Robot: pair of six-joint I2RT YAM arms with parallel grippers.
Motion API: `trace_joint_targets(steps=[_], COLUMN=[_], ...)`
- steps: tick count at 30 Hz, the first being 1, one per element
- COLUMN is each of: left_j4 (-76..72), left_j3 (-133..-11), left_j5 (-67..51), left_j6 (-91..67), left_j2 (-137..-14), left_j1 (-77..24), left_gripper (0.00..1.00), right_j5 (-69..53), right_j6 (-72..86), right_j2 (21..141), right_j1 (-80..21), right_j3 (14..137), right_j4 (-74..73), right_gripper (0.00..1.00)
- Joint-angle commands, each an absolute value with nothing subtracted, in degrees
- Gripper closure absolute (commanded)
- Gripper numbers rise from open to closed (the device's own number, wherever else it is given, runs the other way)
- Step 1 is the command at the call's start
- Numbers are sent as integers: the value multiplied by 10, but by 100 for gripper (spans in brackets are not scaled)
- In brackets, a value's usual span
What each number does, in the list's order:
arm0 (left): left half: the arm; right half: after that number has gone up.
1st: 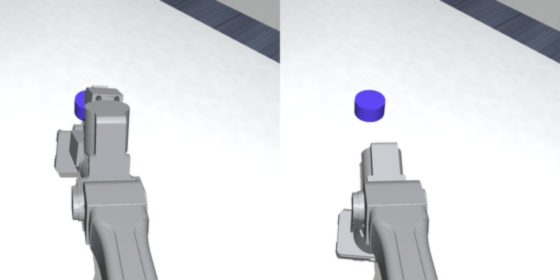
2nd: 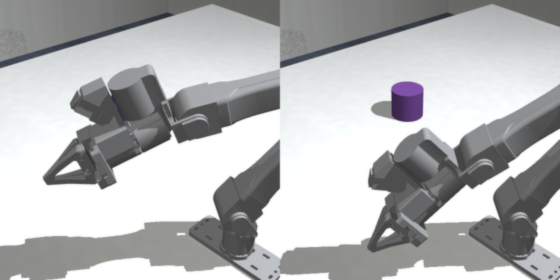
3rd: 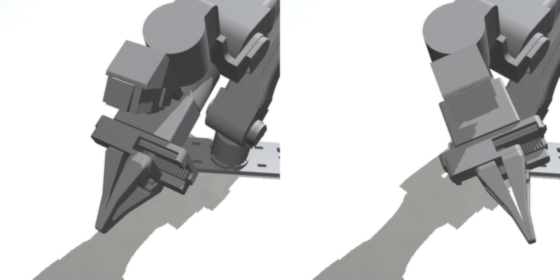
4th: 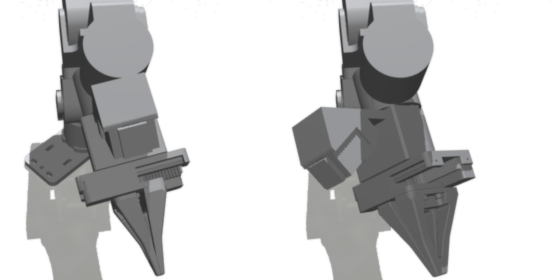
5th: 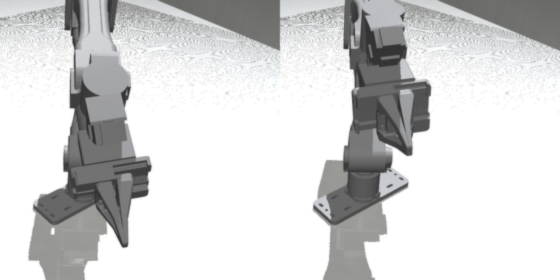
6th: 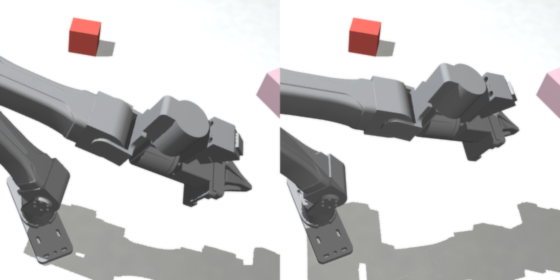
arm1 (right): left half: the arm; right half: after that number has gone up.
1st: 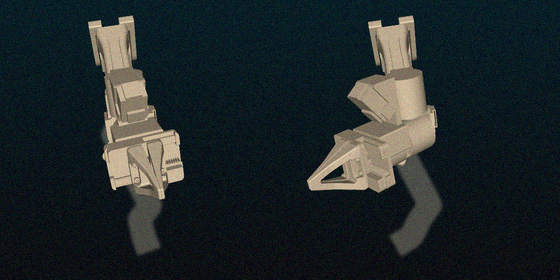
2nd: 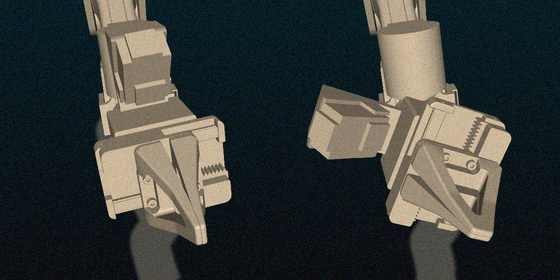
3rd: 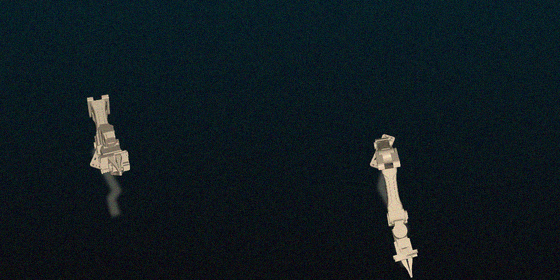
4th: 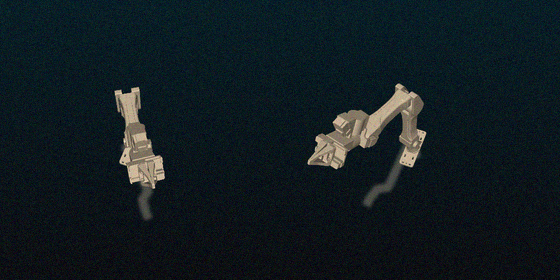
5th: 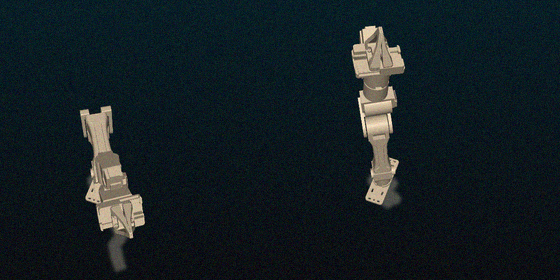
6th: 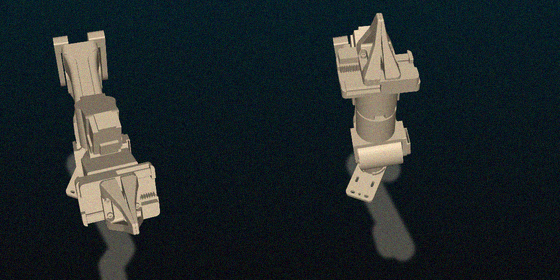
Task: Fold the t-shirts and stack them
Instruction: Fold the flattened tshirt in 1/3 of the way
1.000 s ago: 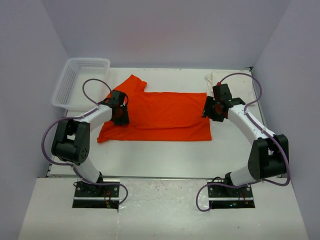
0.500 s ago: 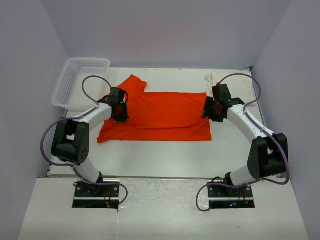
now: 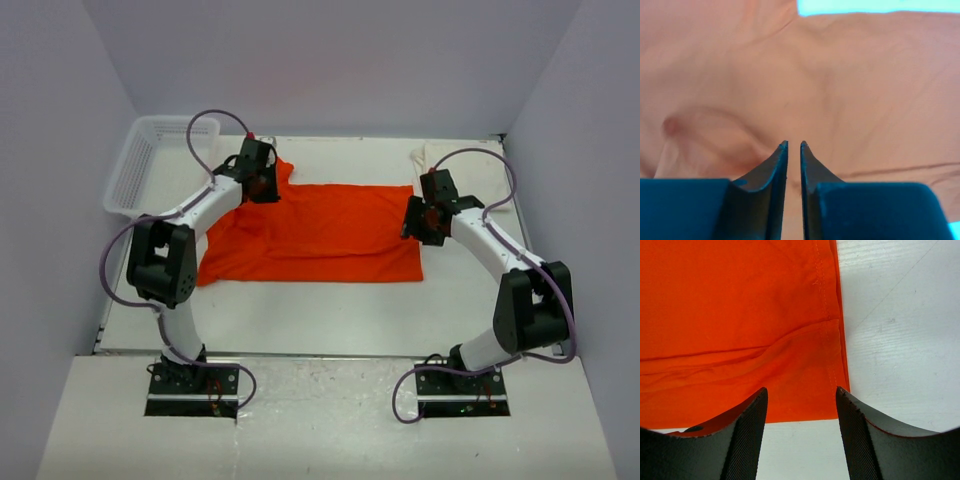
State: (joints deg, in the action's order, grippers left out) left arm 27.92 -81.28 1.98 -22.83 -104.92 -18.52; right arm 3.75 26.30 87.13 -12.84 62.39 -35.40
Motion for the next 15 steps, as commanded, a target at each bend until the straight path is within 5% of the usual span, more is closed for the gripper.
trace_joint_targets(steps=[1, 5, 8, 11, 14, 15], left_j4=[267, 241, 256, 269, 356, 380], left_j3=[-845, -834, -803, -762, -773, -784], left_j5=[-13, -12, -5, 31, 100, 115], left_j6=[-187, -164, -183, -206, -248, -264], left_j2=[-1084, -1057, -999, -935, -932, -939], left_j1=[-214, -231, -232, -231, -227, -225], left_gripper=[82, 55, 53, 61, 100, 100], right_j5=[53, 46, 44, 48, 52, 54], right_j6=[256, 255, 253, 253, 253, 253], right_j2=[878, 879, 878, 879, 878, 878], right_j1=[-131, -133, -135, -135, -135, -135], right_j3=[638, 633, 636, 635, 635, 636], right_j4=[-352, -345, -347, -345, -346, -348], right_gripper=[42, 42, 42, 42, 41, 41])
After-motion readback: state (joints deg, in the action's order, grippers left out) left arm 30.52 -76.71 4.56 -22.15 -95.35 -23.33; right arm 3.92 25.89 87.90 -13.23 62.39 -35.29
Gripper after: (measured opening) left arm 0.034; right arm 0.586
